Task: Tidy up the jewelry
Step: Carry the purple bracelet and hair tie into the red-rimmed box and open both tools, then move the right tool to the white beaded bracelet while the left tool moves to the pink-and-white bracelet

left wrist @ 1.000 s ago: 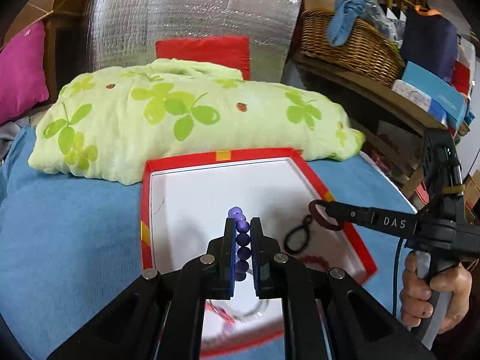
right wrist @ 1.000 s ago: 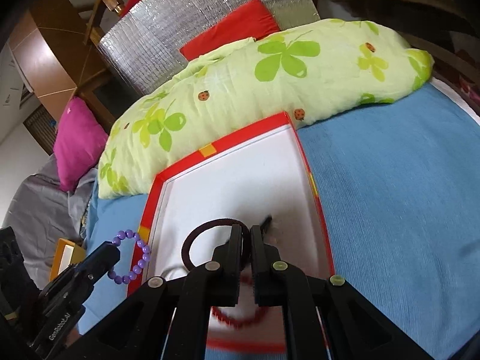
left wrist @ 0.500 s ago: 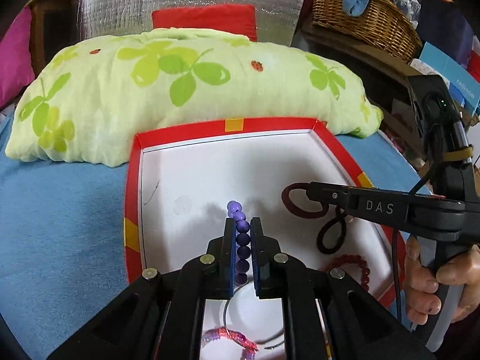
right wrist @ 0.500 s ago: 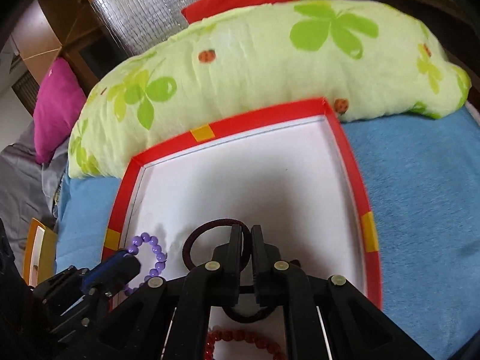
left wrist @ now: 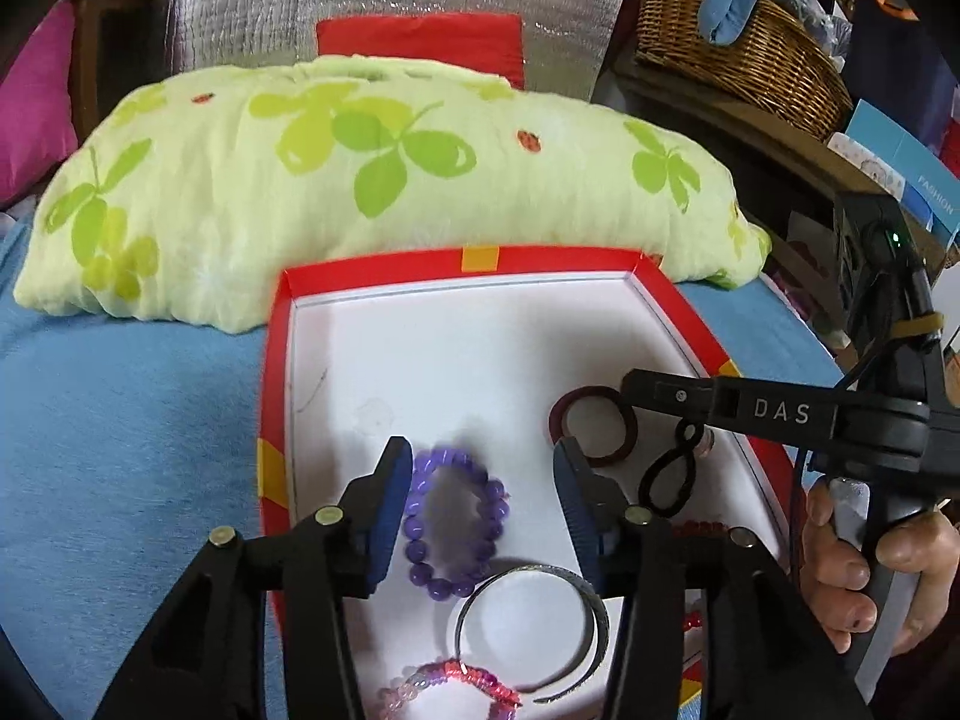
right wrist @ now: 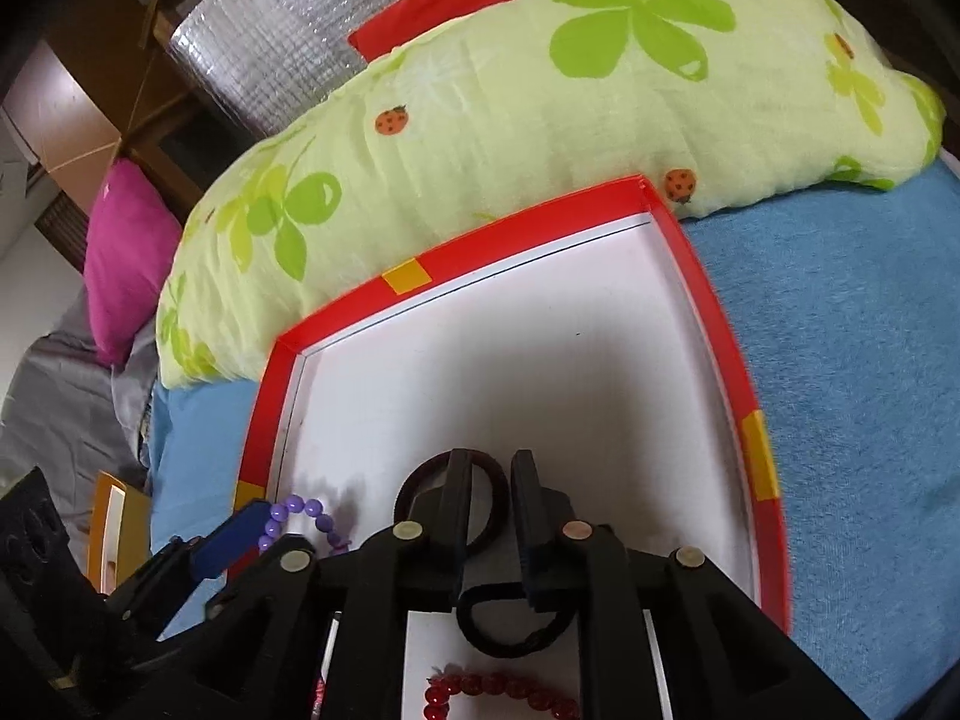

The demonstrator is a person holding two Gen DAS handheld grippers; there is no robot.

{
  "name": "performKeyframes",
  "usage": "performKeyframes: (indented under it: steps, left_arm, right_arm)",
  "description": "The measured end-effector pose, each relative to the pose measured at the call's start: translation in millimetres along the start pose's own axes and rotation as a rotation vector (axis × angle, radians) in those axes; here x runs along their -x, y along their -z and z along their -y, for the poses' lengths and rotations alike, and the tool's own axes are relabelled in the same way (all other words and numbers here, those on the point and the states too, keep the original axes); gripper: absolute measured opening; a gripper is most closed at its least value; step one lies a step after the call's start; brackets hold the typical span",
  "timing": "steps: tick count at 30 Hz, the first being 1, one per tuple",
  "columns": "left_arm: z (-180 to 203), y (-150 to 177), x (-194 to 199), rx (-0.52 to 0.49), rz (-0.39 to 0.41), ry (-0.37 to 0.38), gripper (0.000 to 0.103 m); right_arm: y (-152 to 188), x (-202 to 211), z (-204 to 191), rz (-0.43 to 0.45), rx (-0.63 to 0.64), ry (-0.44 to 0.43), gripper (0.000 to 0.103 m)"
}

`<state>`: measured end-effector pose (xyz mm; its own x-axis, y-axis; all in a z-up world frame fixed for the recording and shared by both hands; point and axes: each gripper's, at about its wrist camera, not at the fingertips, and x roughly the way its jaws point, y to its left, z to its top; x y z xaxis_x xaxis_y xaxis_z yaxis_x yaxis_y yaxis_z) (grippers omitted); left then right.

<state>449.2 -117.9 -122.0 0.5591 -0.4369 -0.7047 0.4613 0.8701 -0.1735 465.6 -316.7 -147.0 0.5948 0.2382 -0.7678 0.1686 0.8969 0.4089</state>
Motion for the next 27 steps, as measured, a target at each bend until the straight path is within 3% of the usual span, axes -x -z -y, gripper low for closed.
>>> performKeyframes:
  steps: [10, 20, 24, 27]
  left_arm:
    - [-4, 3, 35, -0.020, 0.046, -0.134, 0.063]
    - [-7, 24, 64, -0.031, 0.048, -0.277, 0.068]
    - [-5, 46, 81, -0.055, 0.050, -0.347, 0.068]
    - [-4, 64, 94, -0.074, 0.042, -0.364, 0.068]
  right_arm:
    - [9, 32, -2, 0.058, 0.033, 0.024, 0.015]
    - [33, 64, -4, 0.061, 0.079, 0.032, 0.015]
    - [46, 79, 0, 0.060, 0.086, 0.035, 0.029]
    - [58, 94, 2, 0.066, 0.091, 0.032, 0.030]
